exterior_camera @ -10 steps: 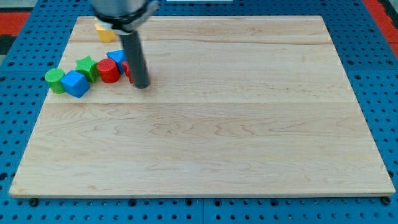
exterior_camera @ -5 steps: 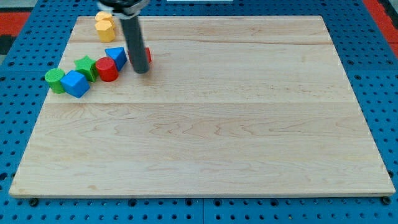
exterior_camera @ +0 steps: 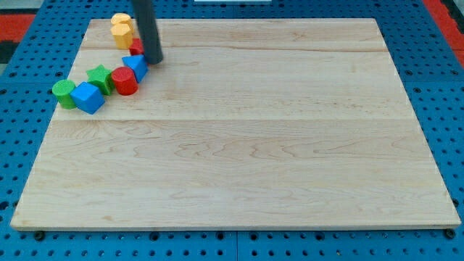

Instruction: Move the red star into the hexagon

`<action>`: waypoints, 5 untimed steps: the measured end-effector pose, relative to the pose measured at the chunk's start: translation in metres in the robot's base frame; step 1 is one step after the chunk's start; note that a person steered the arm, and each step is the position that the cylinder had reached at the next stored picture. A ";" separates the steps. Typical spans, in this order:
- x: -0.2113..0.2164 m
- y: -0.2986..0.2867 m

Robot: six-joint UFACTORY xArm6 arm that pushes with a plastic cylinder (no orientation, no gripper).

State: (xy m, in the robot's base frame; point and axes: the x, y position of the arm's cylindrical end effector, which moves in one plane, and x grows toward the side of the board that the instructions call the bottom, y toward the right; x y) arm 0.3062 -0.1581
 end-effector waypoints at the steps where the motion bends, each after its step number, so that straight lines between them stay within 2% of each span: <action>1: 0.000 -0.014; 3: -0.025 -0.014; 4: -0.025 0.027; 5: 0.013 0.085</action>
